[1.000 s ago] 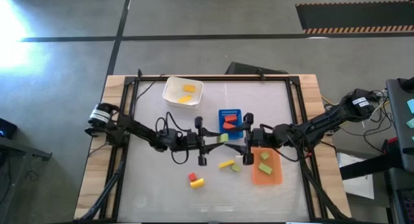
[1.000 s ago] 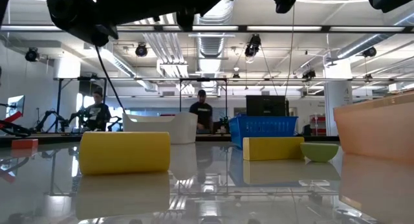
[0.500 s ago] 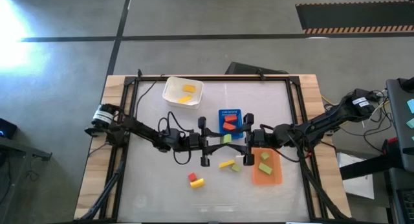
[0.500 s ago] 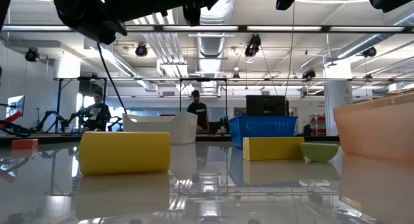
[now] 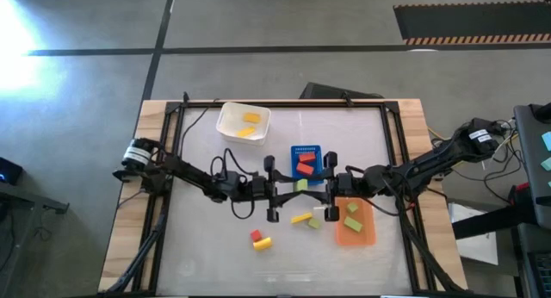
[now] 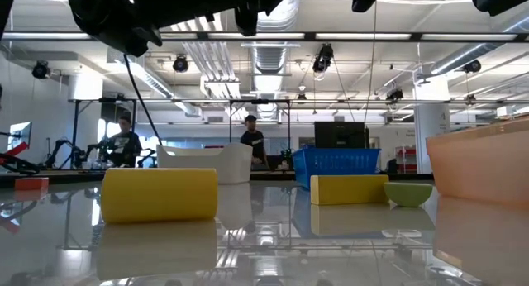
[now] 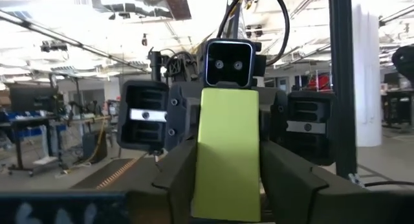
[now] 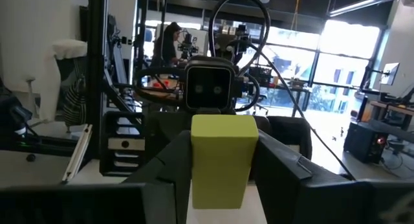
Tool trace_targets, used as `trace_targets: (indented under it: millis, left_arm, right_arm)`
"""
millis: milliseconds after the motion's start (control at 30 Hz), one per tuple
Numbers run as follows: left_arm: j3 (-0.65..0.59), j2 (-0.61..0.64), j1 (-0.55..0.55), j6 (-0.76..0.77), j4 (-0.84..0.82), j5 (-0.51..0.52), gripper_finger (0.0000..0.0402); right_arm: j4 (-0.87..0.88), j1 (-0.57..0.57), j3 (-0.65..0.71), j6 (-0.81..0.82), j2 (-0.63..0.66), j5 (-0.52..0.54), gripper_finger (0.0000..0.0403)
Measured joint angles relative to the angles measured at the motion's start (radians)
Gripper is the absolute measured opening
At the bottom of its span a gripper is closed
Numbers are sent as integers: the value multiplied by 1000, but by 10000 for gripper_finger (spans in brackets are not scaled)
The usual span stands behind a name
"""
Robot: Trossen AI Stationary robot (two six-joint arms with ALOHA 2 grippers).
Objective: Sort & place blocks by color
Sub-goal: Put the green block into the orange bin
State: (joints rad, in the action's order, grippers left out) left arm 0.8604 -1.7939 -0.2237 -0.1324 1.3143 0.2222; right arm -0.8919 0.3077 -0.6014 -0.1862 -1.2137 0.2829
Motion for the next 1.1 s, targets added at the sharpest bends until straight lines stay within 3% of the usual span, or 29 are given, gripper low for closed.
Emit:
trace_targets:
  millis: [267,400,533,700,833,933,1100]
  left_arm:
    - [-3,3,1,25,-81,-7,232]
    - [-7,22,1,25,-175,-5,260]
    - [-18,60,0,30,-345,17,269]
    - [-24,133,1,158,-683,85,269]
    - [-39,199,1,236,-870,116,269]
    - [-64,246,1,258,-898,125,270]
    - [-83,301,1,256,-900,155,270]
  right_arm:
    - [28,0,0,11,2,6,117]
    - [171,0,-15,78,35,7,117]
    - [540,0,-90,198,90,39,117]
    - [1194,-2,-258,440,121,38,117]
    - [1634,-2,-388,704,85,-96,117]
    - [1821,1,-427,854,39,-230,117]
    - [1919,12,-399,920,-43,-410,117]
